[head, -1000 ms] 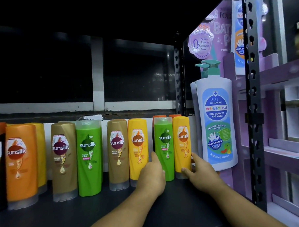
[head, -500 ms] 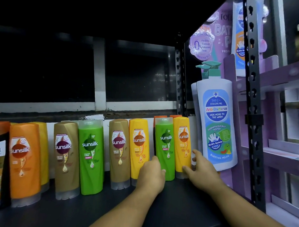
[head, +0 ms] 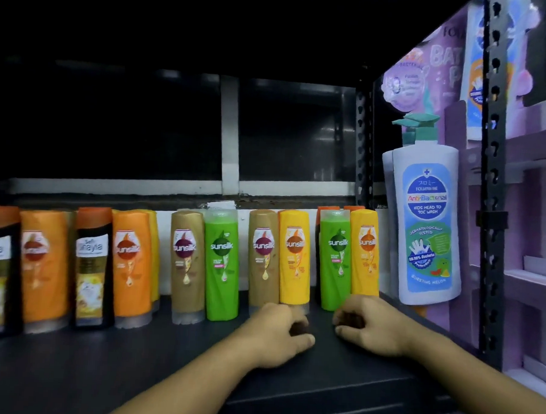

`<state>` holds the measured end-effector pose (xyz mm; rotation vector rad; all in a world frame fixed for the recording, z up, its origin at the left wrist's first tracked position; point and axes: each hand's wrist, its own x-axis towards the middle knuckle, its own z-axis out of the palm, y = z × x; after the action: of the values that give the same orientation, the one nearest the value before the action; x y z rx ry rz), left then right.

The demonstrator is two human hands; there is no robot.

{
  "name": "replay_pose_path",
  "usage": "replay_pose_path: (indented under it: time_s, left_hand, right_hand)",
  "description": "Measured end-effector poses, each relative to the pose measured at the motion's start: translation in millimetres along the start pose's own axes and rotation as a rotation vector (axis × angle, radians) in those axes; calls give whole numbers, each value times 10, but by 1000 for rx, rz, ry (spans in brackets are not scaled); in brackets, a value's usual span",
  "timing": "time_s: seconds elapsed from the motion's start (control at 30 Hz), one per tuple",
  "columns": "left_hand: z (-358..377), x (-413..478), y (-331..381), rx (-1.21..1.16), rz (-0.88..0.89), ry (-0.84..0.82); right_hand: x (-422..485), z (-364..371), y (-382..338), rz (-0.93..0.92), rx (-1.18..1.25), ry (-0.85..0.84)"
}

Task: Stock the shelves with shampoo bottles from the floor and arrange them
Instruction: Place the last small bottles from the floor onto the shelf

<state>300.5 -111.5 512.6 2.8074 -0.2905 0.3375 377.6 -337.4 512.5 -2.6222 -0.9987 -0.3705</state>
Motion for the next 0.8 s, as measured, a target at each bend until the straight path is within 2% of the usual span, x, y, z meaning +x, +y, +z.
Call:
replay_pose_path:
  time_s: [0.2,0.4,0.5,0.63,0.8]
  left_hand:
    - [-363,-817,-447,50,-60,-103]
    - [-675,-1457,-805,128,-177,-155]
    - [-691,-1648,-944,106,-252,-178]
    - [-567,-1665,-934,220,-306,-93]
    - [-577,-1692,-921,202,-317,-31]
  right_hand:
    - [-166,81,-948,-88,4,-196]
    - [-150,317,-1805,-33,-37,-305]
    - [-143,441,-2048,-8,-19,-288]
    - [-265,498,-2173,42,-89,-171]
    - [-305,478,-2224,67,-129,-160]
